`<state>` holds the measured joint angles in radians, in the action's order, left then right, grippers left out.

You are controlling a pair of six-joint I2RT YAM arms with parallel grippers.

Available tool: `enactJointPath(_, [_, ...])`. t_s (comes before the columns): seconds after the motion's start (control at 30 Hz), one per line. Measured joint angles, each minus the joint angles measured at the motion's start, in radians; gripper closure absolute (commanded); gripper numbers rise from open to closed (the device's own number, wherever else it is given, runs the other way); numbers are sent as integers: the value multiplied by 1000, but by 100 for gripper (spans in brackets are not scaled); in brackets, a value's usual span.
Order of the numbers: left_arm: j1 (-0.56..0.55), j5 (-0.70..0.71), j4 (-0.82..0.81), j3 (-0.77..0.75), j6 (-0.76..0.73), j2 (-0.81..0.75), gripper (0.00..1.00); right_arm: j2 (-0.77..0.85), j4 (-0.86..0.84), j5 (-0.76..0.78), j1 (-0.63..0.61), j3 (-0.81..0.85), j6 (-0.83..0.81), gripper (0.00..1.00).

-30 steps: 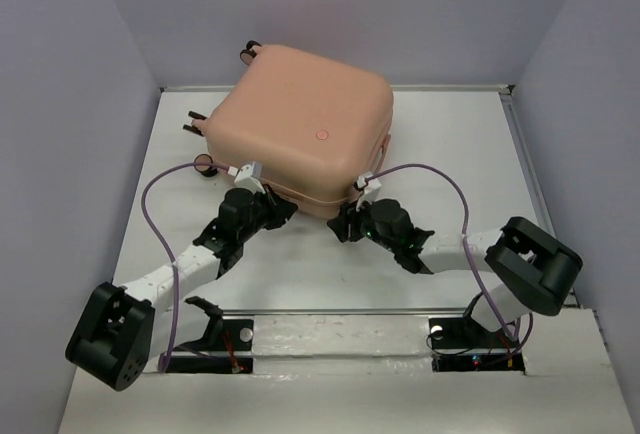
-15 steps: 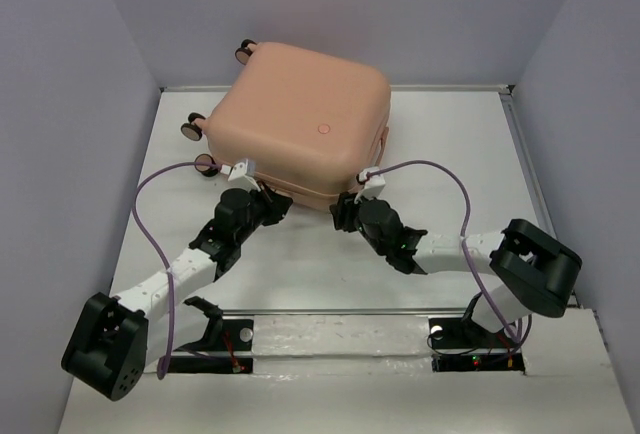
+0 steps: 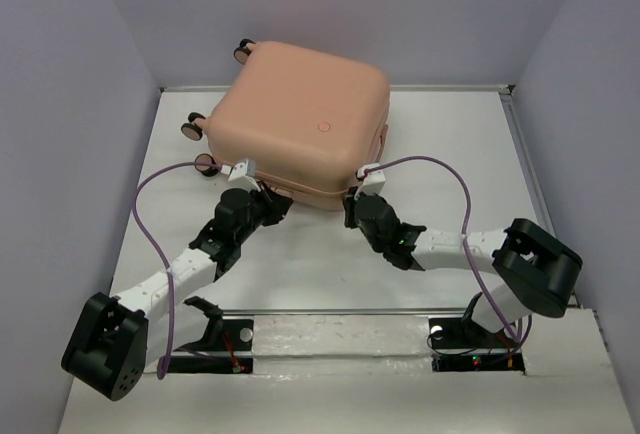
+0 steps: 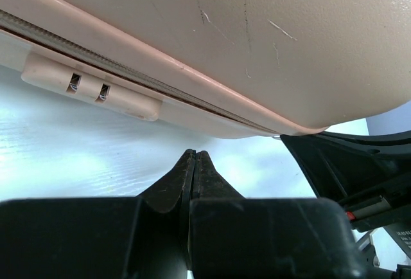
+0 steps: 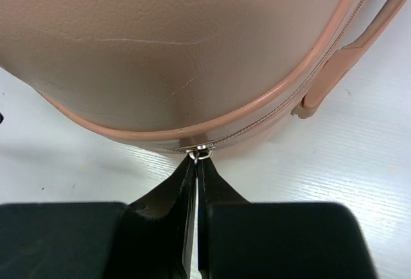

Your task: Pack the luggage

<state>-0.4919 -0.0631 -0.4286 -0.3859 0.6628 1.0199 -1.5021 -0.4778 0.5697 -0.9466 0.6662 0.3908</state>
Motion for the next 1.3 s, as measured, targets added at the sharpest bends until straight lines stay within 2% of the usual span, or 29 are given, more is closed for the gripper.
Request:
enactJointPath(0.17, [0, 0, 0, 0, 0, 0, 94, 31, 3, 31, 0, -14, -35, 93])
enactJointPath(0.23, [0, 1, 0, 0, 0, 1, 94, 92, 17, 5, 20, -46, -36, 93])
enactJointPath(0.5, [0, 3, -2, -9, 2, 20, 94, 285, 55, -92, 181, -142, -50, 93])
enactJointPath(0.83, [-77, -41, -76, -117, 8, 206, 94, 261, -10, -237, 109, -193, 15, 93])
enactJointPath(0.87, [-79, -44, -83, -123, 8, 221, 94, 272, -17, -242, 99, -210, 31, 86])
enactJointPath(0.97, [-87, -48, -87, -126, 7, 230, 94, 311, -10, -238, 92, -231, 58, 45])
enactJointPath(1.03, [-97, -48, -91, -126, 7, 230, 94, 352, 46, -238, 87, -238, 68, 41])
enactJointPath(1.3, [-116, -49, -105, -126, 7, 230, 94, 306, 130, -270, 103, -183, 15, 41])
